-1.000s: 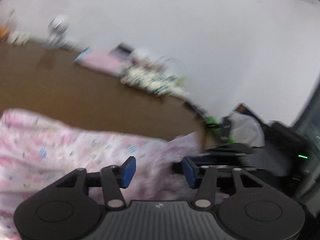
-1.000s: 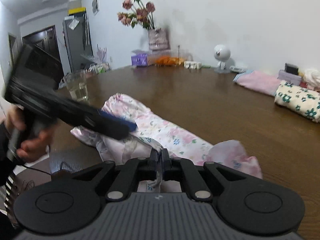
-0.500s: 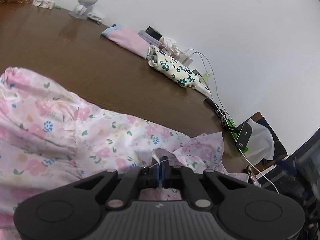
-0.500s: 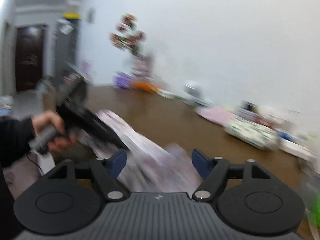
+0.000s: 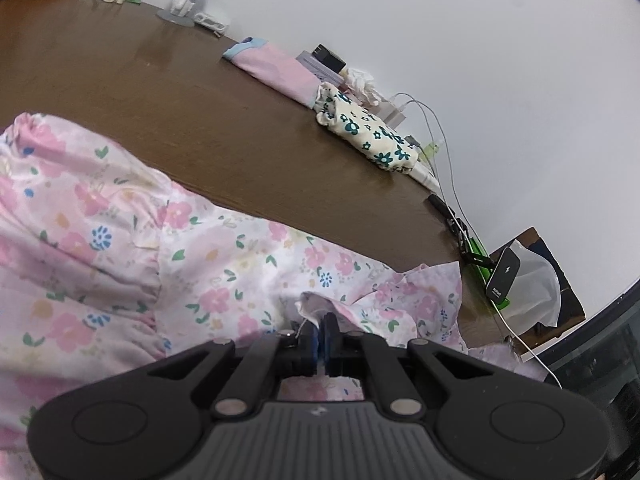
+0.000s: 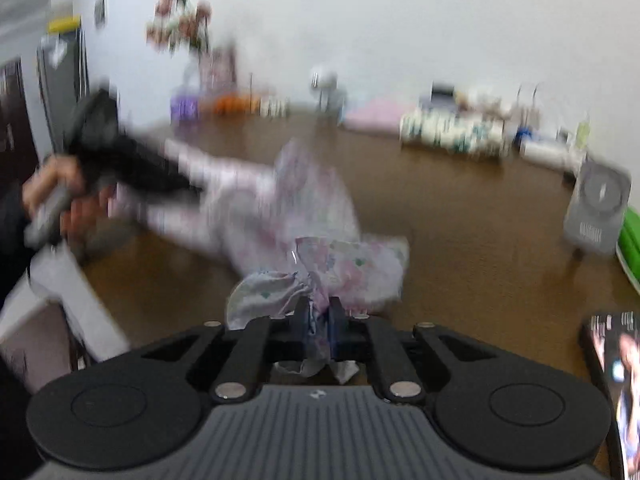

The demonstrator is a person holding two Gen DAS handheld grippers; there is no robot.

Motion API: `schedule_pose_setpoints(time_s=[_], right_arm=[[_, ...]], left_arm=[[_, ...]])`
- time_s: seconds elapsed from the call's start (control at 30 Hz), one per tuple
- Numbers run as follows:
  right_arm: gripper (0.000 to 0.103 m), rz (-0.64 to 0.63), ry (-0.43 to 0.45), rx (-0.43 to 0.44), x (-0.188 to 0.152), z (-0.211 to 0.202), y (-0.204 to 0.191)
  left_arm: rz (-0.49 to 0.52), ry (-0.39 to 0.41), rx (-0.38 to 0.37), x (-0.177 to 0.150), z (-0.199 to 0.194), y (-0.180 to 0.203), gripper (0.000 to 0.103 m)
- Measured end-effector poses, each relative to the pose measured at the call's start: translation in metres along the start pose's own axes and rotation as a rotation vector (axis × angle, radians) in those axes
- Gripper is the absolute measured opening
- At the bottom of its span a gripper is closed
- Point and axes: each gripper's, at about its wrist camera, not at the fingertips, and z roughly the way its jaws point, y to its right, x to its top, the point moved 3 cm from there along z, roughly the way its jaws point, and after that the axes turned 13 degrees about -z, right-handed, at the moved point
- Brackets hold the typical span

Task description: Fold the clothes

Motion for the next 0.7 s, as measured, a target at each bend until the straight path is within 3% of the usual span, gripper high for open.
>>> schedule_pose_setpoints(time_s=[0.13, 0.17, 0.27, 0.4, 0.47, 0.57, 0.67, 0.7], right_arm=[[0.008, 0.173, 0.22, 0.081, 0.047, 0.014, 0.004], [0.008, 0.221, 0.231, 0.103, 0.055, 0.028, 0.003], [0.008, 0.32, 0.183, 0.155, 0.072, 0.08, -0.008], [0.01, 0.34, 0.025, 0.189, 0.067, 0.138, -0.03], [0.01, 0.344, -0.014, 0.228, 0.061, 0.15, -0.041], [0.014, 0.281, -0.024, 0.266, 0.059, 0.154, -0.052], [0.021, 0.248, -0.02, 0.299, 0.059, 0.152, -0.059], [0.027, 0.238, -0.017, 0.308, 0.059, 0.15, -0.06]], left_arm=[[-0.022, 0.006, -0.006, -0.001, -0.004, -0.001, 0.002], [-0.029, 0.016, -0.01, -0.001, -0.008, -0.001, 0.002], [-0.051, 0.041, -0.028, -0.001, -0.021, -0.005, 0.006], [-0.035, 0.06, -0.065, -0.003, -0.043, -0.012, 0.015], [-0.034, 0.094, -0.092, 0.0, -0.055, -0.011, 0.035], [-0.005, 0.123, -0.12, 0.004, -0.063, -0.002, 0.052], [0.051, 0.078, -0.065, 0.005, -0.038, 0.013, 0.049], [0.056, 0.067, -0.027, 0.005, -0.029, 0.013, 0.046]])
